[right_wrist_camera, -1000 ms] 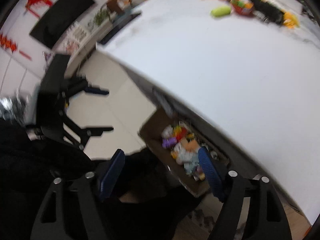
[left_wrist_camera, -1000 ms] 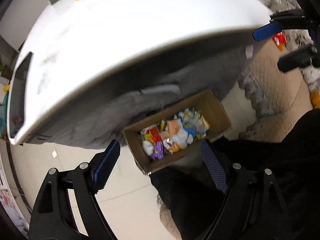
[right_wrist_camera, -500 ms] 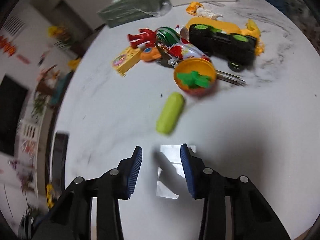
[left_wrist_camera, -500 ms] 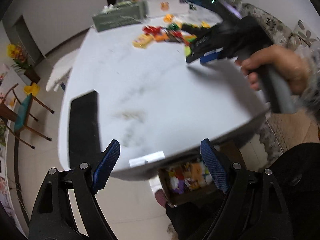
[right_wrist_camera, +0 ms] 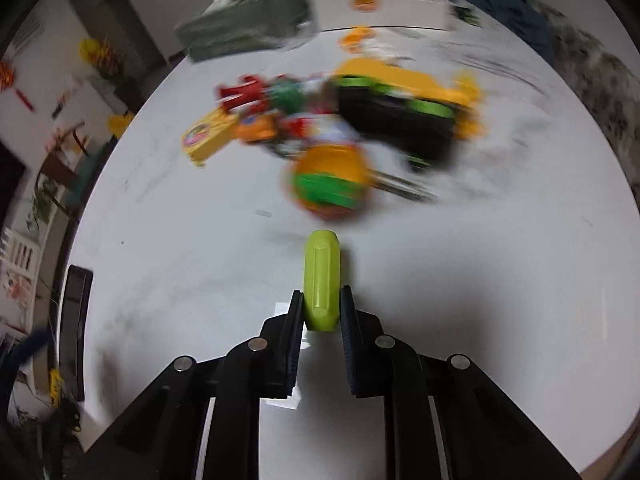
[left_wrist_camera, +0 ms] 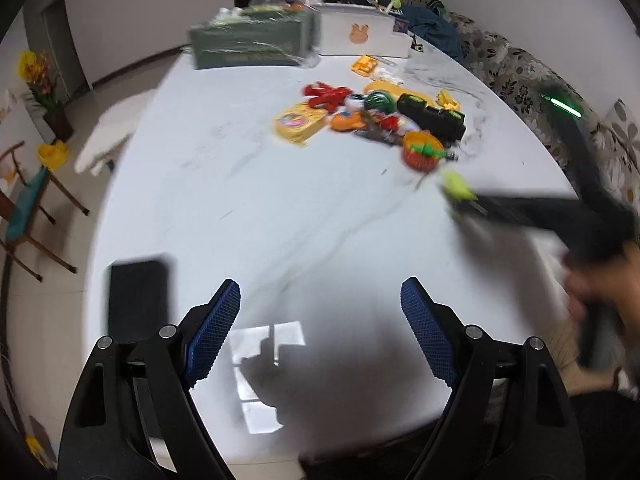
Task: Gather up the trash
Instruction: 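Grasp the lime-green stick with the right gripper while the left grasps the orange-green egg toy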
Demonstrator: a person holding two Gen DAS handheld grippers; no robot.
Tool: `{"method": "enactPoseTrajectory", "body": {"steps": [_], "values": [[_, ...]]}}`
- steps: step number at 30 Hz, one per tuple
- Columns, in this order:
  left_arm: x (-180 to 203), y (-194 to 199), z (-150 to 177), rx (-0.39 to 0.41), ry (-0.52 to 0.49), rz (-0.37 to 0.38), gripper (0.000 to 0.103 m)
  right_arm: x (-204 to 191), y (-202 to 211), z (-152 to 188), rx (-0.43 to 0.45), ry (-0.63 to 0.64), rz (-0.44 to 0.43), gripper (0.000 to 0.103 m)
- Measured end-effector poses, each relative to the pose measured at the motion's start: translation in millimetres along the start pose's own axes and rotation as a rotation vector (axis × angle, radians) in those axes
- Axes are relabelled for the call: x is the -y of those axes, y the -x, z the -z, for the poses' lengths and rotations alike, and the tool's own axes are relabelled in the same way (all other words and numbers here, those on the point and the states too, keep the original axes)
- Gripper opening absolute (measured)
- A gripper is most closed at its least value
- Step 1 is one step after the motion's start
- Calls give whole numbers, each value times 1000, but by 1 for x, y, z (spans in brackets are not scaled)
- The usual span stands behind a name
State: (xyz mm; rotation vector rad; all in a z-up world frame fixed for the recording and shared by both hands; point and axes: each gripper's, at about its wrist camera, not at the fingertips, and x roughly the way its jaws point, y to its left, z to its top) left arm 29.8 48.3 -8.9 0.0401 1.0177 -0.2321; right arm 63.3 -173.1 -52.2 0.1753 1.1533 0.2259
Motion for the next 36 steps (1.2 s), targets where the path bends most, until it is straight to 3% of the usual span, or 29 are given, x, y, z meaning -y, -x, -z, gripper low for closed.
{"method": "enactPoseTrajectory", "body": {"steps": [5,9,13,15,17,21,26,30,33,36], "values": [[63,-66,-52,26,-56,-5,81,72,51,30,9,-9,69,18],[90,-106,-79,18,20,14,81,124,82,49,27,-55,112,18],[97,-129,-89,18,50,-75,81,151,90,52,35,-96,108,18],[93,-137,-90,25,71,-104,75,157,88,54,35,-101,105,18],[93,-134,-92,48,50,-114,47,157,84,55,31,-109,93,18],[89,-119,-88,44,46,-30,48,144,81,59,36,-89,56,18],[93,-39,-49,95,-46,39,48,100,90,68,31,68,-84,18],[103,35,9,113,-170,65,48,62,99,86,-16,223,-198,18],[110,68,66,84,-270,43,48,33,98,112,-103,338,-281,18],[115,64,113,-19,-308,57,48,11,88,142,-183,441,-323,18]]}}
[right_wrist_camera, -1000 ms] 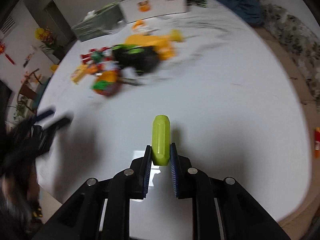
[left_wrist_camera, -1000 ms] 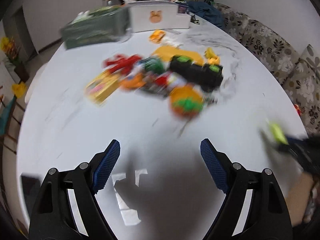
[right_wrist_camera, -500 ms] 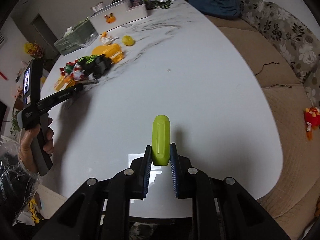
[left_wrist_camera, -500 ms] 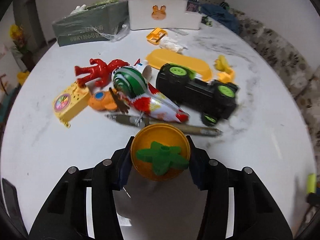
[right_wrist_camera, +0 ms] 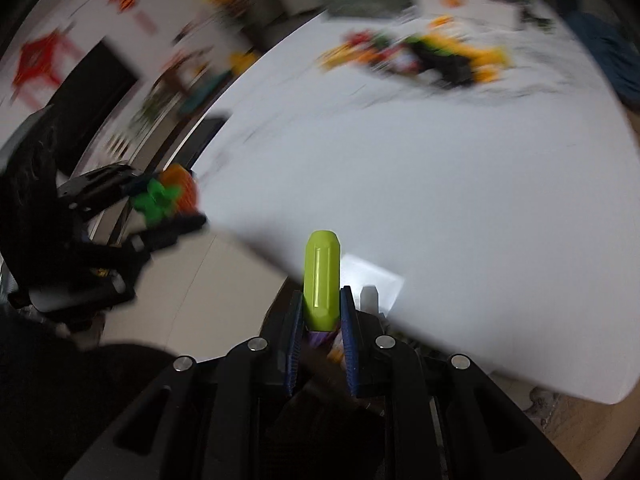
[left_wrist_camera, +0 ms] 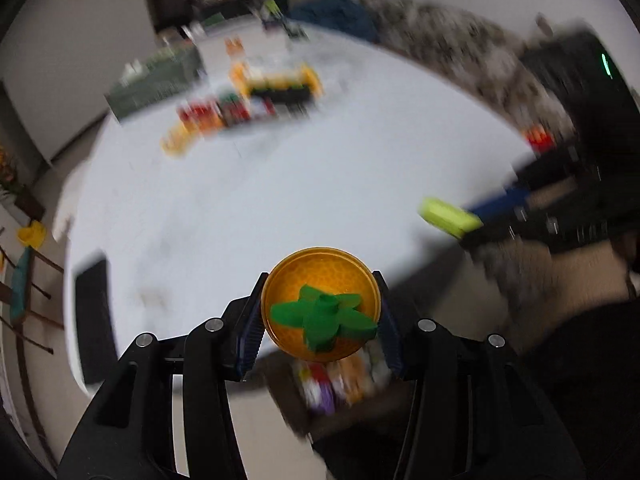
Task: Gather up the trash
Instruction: 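Grasp the lime-green stick with the right gripper while the left grasps the orange-green egg toy, then grasp the black-green toy truck with the right gripper while the left grasps the green-red rocket toy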
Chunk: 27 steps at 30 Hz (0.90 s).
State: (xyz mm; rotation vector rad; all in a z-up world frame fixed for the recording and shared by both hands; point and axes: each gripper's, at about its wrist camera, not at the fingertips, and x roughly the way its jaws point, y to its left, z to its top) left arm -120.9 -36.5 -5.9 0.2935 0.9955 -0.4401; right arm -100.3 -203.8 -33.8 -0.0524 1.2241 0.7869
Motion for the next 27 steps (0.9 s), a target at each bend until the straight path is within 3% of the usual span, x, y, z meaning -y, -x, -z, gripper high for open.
{"method": "enactPoseTrajectory", "body": {"steps": [4,6,7,8,12,15,17,21,25,27], "values": [[10,-31,39,-107,38,20,49,-20,-39,21,-90,72,-5,18],[7,-52,48,-147,68,-7,66,-18,-66,27,-116,64,14,20],[5,-64,52,-163,87,-25,83,-16,-76,29,-121,50,26,34],[2,-77,61,-181,113,-25,84,-10,-89,32,-129,25,40,53],[-15,-108,77,-276,213,9,84,-2,-102,37,-172,7,57,47],[-25,-92,78,-247,221,6,84,-6,-63,29,-89,40,42,46],[-31,-74,71,-210,213,-7,84,-2,-31,7,2,48,63,48],[-40,-48,51,-131,209,-62,84,32,10,-80,167,69,189,51],[-54,-39,36,-101,239,-122,84,68,4,-175,198,126,301,52],[-60,-32,29,-81,262,-146,84,83,-6,-215,159,169,337,52]]}}
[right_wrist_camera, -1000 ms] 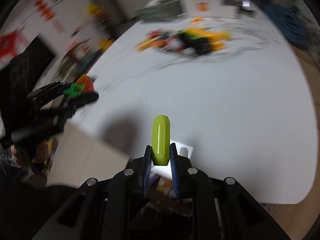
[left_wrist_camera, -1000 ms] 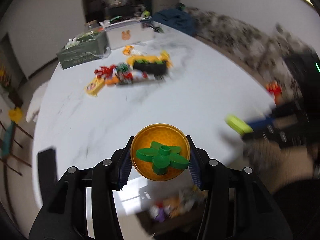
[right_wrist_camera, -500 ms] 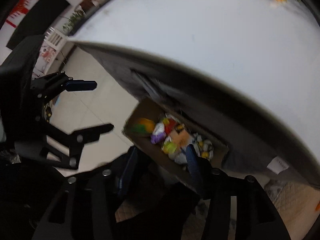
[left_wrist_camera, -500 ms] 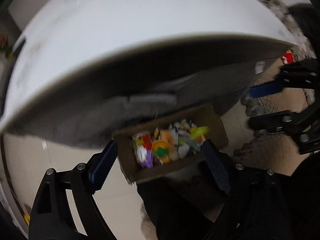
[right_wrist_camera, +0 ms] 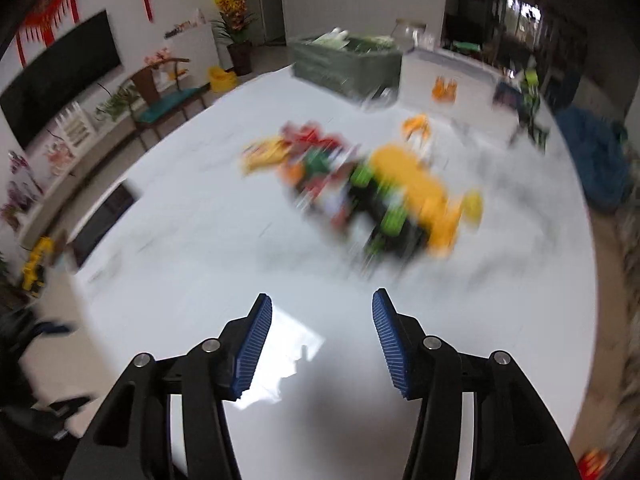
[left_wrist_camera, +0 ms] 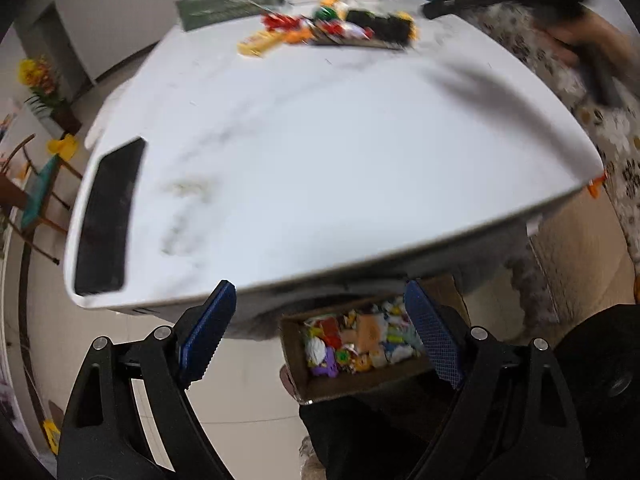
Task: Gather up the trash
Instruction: 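Grasp the black-green toy truck with the right gripper while the left grasps the green-red rocket toy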
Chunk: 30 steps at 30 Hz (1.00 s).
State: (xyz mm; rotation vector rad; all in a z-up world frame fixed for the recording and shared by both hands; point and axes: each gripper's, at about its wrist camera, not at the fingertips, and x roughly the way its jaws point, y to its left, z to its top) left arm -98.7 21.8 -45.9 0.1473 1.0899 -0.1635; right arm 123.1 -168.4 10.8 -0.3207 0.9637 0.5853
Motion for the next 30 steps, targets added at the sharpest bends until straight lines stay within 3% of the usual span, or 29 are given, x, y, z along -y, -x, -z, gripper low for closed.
{"method": "enactPoseTrajectory", "body": {"steps": [3,4,8,10,11,13,17,18,21,25,30], "values": [[-10,9,-10,29,37,-42,84,13,-46,-47,-131,122,13,52],[-14,10,-13,36,51,-57,84,14,-54,-52,-160,156,31,46],[-23,16,-23,47,109,-83,84,14,-100,-65,-314,328,42,45],[-25,16,-30,46,132,-89,84,12,-121,-65,-361,391,63,53],[-24,15,-33,43,135,-93,84,12,-129,-67,-373,410,78,50],[-21,12,-43,42,130,-104,84,18,-132,-76,-380,325,17,48],[-12,-1,-68,40,115,-73,84,8,-113,-56,-353,267,-86,46],[-10,-6,-76,39,114,-59,84,7,-104,-49,-334,233,-105,38],[-6,-27,-113,54,133,-32,84,15,-61,-22,-235,100,-179,38],[-9,-62,-163,59,211,8,84,32,-9,25,-150,-57,-193,38],[-7,-101,-232,46,296,-28,84,45,41,77,-87,-193,-157,38]]}}
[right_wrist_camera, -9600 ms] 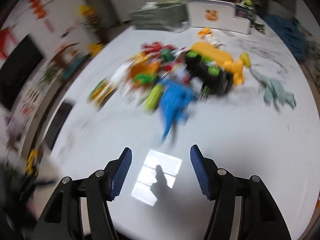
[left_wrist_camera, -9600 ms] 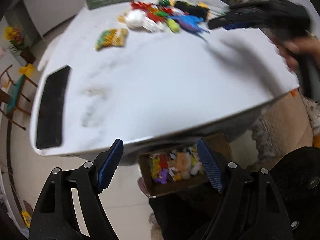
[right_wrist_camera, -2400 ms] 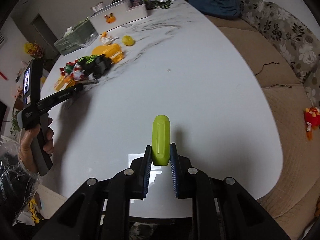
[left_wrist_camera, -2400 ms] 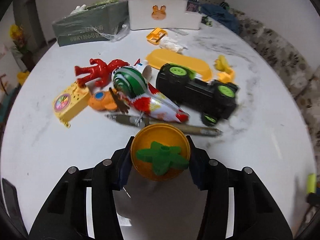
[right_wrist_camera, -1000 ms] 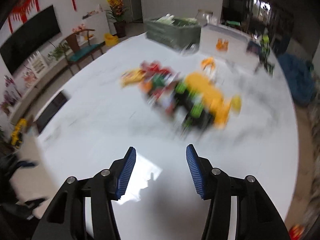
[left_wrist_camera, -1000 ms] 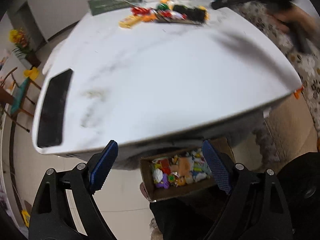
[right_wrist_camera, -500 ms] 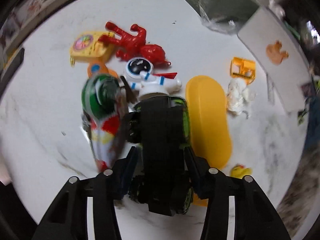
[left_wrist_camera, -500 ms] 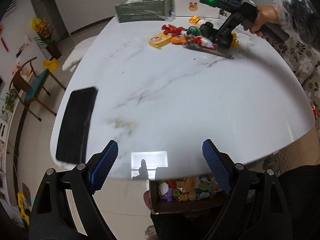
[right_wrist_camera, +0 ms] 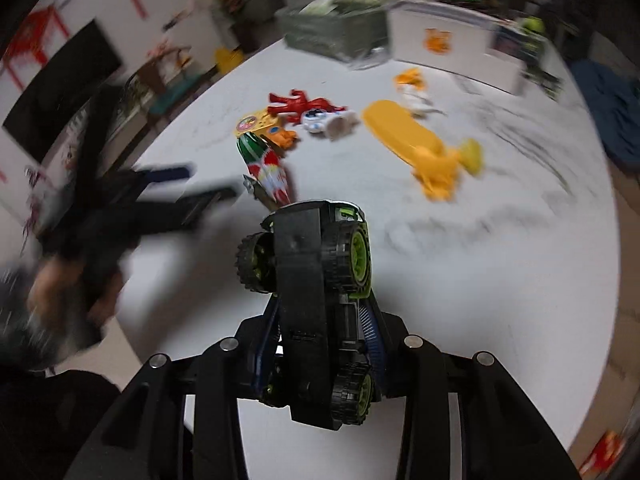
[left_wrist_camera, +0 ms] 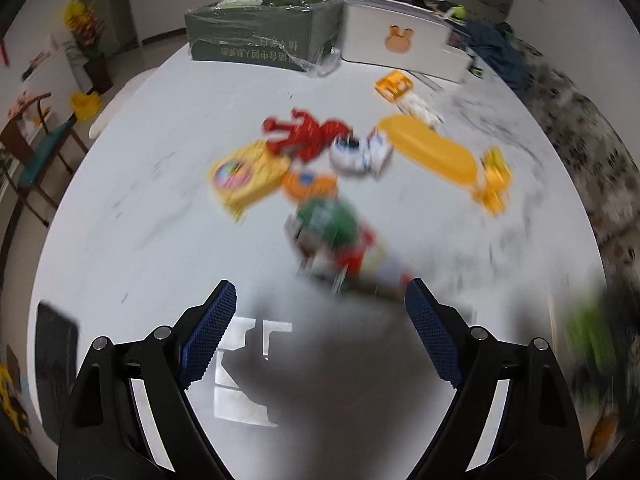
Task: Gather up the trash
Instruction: 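Grasp the black-green toy truck with the right gripper while the left grasps the green-red rocket toy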
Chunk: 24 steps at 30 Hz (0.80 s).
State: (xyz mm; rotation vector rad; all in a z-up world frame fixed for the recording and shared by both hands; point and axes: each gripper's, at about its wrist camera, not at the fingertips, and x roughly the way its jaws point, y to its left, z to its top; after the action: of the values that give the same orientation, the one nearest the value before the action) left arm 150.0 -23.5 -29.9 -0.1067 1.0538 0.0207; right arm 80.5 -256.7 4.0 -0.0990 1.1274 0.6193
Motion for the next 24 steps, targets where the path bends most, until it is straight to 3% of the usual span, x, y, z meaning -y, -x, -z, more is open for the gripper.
{"method": "enactPoseTrajectory", "body": {"steps": [4,7,10,13,18,22,24], "values": [[13,-36,-25,-74,45,-49,84,9,20,38,20,-111,3,38],[7,-50,-26,-84,102,-23,46,11,20,56,17,-171,18,39],[3,-41,-25,-52,84,23,44,14,15,63,26,-222,19,39],[6,-4,-24,25,-6,61,43,8,18,63,48,-219,15,38],[20,92,-12,198,-209,68,43,-18,33,43,115,-160,-32,38],[24,159,12,265,-311,64,44,-42,43,35,136,-117,-91,38],[23,178,31,252,-334,68,44,-59,46,40,126,-81,-110,39]]}}
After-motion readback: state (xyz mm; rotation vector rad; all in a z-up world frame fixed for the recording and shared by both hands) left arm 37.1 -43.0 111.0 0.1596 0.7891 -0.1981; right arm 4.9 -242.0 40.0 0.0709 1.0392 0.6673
